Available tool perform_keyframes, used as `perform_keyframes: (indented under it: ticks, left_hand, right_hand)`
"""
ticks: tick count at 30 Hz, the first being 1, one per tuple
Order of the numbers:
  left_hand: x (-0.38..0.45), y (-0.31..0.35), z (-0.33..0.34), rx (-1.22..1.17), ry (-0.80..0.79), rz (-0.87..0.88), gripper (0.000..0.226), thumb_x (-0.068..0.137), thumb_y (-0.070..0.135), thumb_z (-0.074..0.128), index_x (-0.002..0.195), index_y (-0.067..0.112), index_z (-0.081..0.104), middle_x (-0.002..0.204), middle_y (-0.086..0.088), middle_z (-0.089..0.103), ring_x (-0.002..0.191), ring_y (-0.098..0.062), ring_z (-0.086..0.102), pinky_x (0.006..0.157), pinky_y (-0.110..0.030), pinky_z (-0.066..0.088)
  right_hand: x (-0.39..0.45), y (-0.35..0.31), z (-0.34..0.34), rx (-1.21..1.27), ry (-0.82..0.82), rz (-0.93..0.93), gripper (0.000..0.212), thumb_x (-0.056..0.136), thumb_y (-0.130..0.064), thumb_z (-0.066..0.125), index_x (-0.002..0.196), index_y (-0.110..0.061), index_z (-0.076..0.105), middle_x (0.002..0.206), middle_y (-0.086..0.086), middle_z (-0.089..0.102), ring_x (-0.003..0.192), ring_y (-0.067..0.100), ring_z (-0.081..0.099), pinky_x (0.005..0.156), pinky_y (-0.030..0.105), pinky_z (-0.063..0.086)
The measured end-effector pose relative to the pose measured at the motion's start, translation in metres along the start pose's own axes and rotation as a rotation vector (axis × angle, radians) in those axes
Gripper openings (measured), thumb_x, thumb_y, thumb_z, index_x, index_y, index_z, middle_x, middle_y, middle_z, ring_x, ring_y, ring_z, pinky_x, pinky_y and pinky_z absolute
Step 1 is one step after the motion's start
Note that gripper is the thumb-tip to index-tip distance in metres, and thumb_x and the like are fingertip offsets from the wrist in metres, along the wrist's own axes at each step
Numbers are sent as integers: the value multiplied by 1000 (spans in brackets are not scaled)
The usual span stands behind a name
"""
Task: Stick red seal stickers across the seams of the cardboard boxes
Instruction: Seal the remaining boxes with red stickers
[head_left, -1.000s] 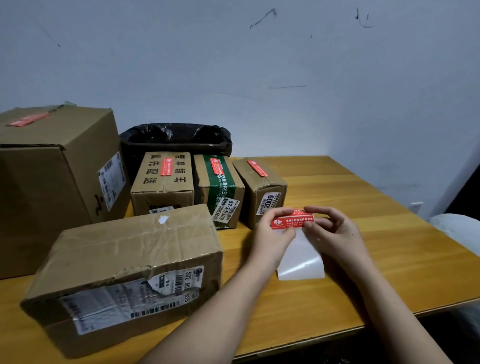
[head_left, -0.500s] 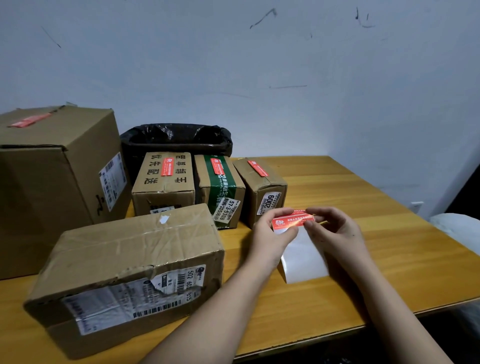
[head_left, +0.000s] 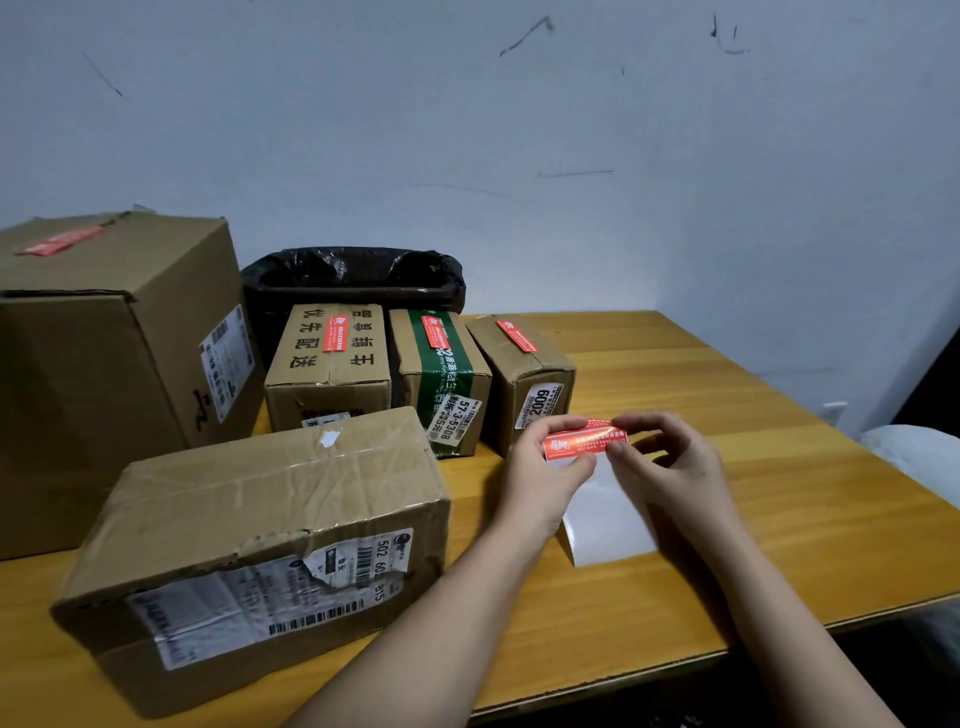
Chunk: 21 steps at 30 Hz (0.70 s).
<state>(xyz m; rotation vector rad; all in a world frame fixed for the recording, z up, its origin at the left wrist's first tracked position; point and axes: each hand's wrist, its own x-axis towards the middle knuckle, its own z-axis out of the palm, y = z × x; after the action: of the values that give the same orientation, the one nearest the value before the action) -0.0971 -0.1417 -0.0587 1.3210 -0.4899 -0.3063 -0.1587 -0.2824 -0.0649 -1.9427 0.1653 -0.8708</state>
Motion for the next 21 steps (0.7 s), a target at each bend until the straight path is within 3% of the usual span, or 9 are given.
perform_keyframes:
  ticks: [4, 7, 14, 17, 21]
  left_hand:
    - [1, -1, 0, 10, 16, -19, 34, 82, -5, 66, 101, 23, 63, 106, -4, 67, 91, -11, 63, 81, -23, 51]
    - [2, -3, 0, 14, 21, -18, 34, 82, -3, 68, 103, 23, 63, 108, -6, 68, 91, -10, 63, 77, -16, 49]
    - [4, -9, 2, 118, 31, -2, 32, 81, 1, 70, 107, 20, 65, 107, -1, 67, 98, -15, 63, 83, -24, 50]
    - [4, -9, 2, 151, 34, -2, 32, 81, 4, 70, 108, 20, 65, 105, 3, 66, 95, -11, 63, 84, -25, 50]
    - [6, -14, 1, 271, 47, 2, 32, 78, 17, 74, 103, 34, 64, 103, 9, 68, 93, -9, 64, 85, -31, 53]
  right_hand:
    - [-1, 0, -1, -240, 42, -158, 28, 78, -12, 77, 92, -35, 67, 97, -9, 61, 75, 9, 60, 62, 10, 40]
    - [0, -1, 1, -315, 43, -212, 31, 79, -11, 76, 90, -38, 66, 95, -12, 60, 76, 10, 60, 61, 11, 40]
    - [-1, -2, -1, -346, 107, -300, 19, 78, 0, 74, 82, -18, 70, 88, -5, 60, 83, 5, 59, 68, 8, 37]
    - [-1, -4, 0, -406, 97, -388, 5, 84, -10, 65, 85, -15, 67, 86, -5, 60, 83, 9, 58, 70, 12, 37]
    - [-4, -8, 1, -478, 125, -514, 10, 86, -17, 56, 84, -11, 65, 83, -4, 60, 78, 11, 54, 68, 19, 38]
